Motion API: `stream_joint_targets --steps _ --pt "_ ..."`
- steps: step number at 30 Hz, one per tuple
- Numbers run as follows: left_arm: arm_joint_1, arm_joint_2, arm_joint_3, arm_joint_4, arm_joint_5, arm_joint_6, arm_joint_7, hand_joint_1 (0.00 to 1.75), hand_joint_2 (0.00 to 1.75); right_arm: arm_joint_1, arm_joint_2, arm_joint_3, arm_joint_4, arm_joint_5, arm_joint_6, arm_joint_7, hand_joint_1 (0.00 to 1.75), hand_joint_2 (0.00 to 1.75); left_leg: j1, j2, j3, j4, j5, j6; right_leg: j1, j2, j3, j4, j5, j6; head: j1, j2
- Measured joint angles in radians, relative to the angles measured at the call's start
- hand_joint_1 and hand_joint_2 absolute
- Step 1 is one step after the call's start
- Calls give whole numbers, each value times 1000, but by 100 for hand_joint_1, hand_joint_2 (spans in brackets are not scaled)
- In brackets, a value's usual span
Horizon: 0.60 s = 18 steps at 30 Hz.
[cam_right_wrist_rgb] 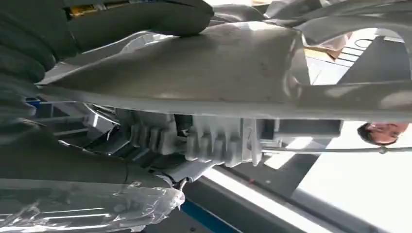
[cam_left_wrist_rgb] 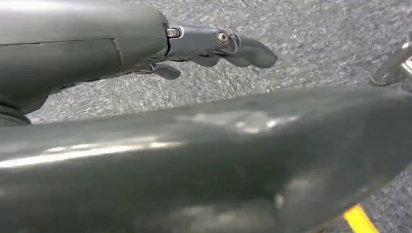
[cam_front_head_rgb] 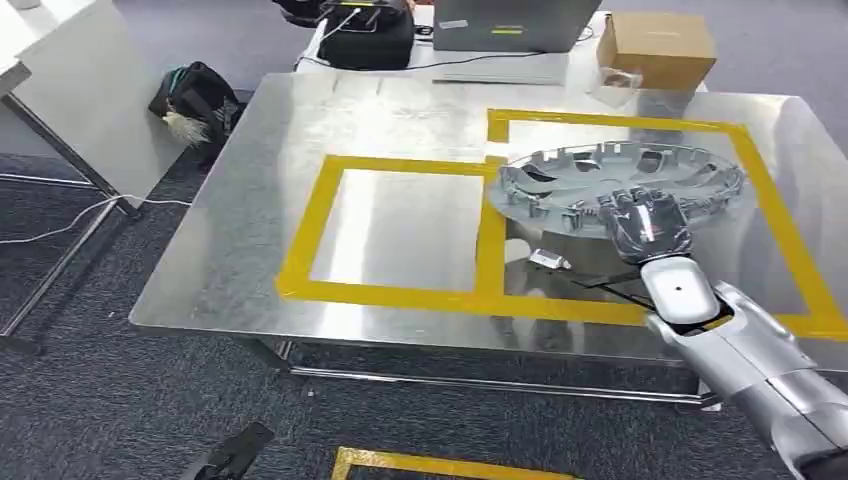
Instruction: Take the parts from the cabinet and place them on the table.
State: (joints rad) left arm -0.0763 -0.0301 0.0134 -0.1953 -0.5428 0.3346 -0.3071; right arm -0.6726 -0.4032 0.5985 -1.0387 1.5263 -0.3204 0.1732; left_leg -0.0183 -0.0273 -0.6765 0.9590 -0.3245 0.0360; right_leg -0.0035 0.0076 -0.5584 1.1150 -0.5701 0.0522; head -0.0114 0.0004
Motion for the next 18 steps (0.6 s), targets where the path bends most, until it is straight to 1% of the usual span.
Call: stream_joint_targets --steps 1,2,3,5,6,7,8,9,10,11,12,13,14,15,16,17,18 --pt "0 1 0 0 0 0 0 0 175 -1 0 0 2 0 0 0 0 0 0 -1 3 0 -2 -2 0 -1 13 -90 73 0 0 0" --pt "2 1 0 0 -1 0 2 0 175 0 0 0 4 0 0 1 0 0 0 -1 3 0 -1 -4 2 -1 25 -107 75 1 -2 0" --pt "5 2 0 1 -1 0 4 0 175 4 0 2 7 0 0 0 0 0 -3 -3 1 8 0 -8 6 0 29 -118 88 2 0 0" --pt "11 2 0 1 0 -3 6 0 175 6 0 3 9 0 -1 0 0 0 -2 -3 -4 11 1 -13 10 0 32 -122 73 -6 -2 0" --pt "10 2 0 1 0 -4 6 0 0 3 0 1 9 0 -2 0 0 0 -3 -3 -4 11 2 -15 9 0 32 -123 72 -8 -2 0" --pt "7 6 0 1 1 -7 6 0 0 0 1 0 9 0 -3 0 0 0 -3 1 -9 16 -10 -27 -3 -2 39 -131 76 -15 -1 0" --pt "5 3 0 1 1 -8 5 0 0 -3 1 0 9 0 -3 0 0 0 -3 7 -14 43 -37 -41 -4 -1 41 -132 77 -20 -4 0" --pt "3 3 0 1 -1 -7 5 0 0 -6 1 0 9 0 -2 0 0 0 0 13 -36 104 -77 -49 -5 -1 42 -132 76 -24 -5 0" --pt "1 3 -1 1 -8 -5 6 0 0 -7 1 0 9 0 -2 0 0 0 5 16 -73 195 -119 -53 -5 -1 42 -132 77 -25 -5 0" --pt "0 3 -1 1 -11 -3 9 0 0 -9 1 0 9 0 -2 0 0 0 9 16 -109 279 -149 -56 -5 -1 42 -131 77 -26 -4 0" --pt "-1 3 -1 1 -11 -2 13 0 0 -12 1 -1 9 0 -2 0 0 0 13 16 -136 341 -162 -57 -5 -1 43 -131 77 -26 -5 0" --pt "-1 3 -1 1 -12 -1 13 0 0 -17 1 -1 9 0 -2 -1 0 0 15 16 -135 342 -145 -56 -5 0 47 -131 76 -27 -4 0" --pt "-3 3 -2 1 -17 3 13 0 0 -24 1 -1 8 0 -2 -2 0 0 15 16 -115 298 -107 -53 -5 1 51 -131 73 -27 -5 0" --pt "-6 3 -2 1 -23 7 13 0 0 -32 1 -2 8 0 -2 -2 0 0 15 16 -74 215 -56 -49 -5 1 59 -131 69 -26 -5 0" --pt "-8 3 -3 0 -24 12 13 0 0 -40 1 -2 6 0 -2 -2 0 0 14 16 -27 117 -5 -44 -5 1 67 -131 63 -25 -4 0" --pt "-9 4 -3 0 -31 14 13 0 0 -47 1 -2 6 0 -3 -2 0 0 12 15 1 61 2 -40 -5 0 70 -132 57 -20 -4 0" --pt "-11 4 -3 0 -32 15 13 0 0 -56 1 -2 5 0 -3 -2 0 0 10 15 11 47 -9 -39 2 1 67 -130 54 -15 -3 0"
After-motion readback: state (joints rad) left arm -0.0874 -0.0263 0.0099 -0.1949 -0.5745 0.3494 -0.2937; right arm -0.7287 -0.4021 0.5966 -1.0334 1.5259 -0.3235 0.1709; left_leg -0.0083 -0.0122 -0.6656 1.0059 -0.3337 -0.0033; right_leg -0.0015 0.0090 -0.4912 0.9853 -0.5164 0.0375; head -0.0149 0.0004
